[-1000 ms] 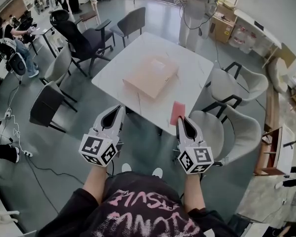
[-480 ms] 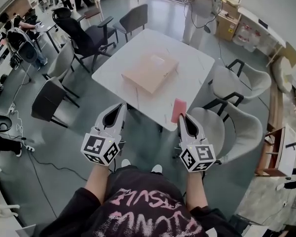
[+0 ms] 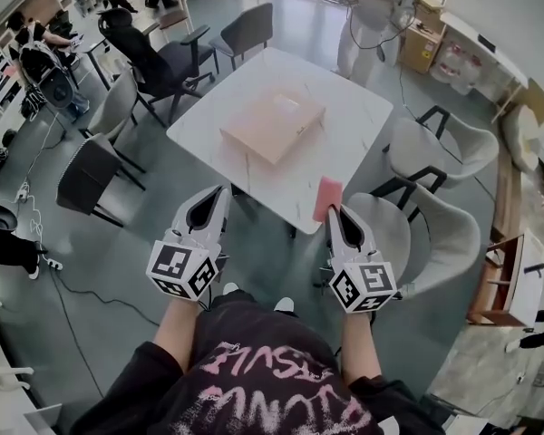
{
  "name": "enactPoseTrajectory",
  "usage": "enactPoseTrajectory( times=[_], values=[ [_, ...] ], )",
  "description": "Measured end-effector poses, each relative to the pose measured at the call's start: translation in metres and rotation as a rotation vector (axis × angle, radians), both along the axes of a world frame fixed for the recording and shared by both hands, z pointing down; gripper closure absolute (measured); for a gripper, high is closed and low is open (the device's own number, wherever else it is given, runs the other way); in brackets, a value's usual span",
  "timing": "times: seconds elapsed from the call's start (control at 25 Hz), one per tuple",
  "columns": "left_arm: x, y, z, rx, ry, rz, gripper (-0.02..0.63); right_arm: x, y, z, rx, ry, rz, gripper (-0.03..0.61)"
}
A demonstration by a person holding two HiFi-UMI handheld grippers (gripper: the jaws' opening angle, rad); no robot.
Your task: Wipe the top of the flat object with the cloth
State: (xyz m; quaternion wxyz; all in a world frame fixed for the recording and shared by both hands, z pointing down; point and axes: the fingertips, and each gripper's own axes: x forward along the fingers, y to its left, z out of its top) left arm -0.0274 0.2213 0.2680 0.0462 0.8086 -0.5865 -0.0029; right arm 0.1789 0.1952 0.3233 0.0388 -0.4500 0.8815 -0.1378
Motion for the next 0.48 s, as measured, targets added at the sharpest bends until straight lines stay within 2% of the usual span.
enactPoseTrajectory(
  times=[0.48],
  values=[
    [0.0026, -0.0071, 0.0004, 0.012, -0.01, 0.011, 0.614, -0.0031, -0.0065, 0.0018, 0.01, 0.009, -0.011, 0.531]
  ],
)
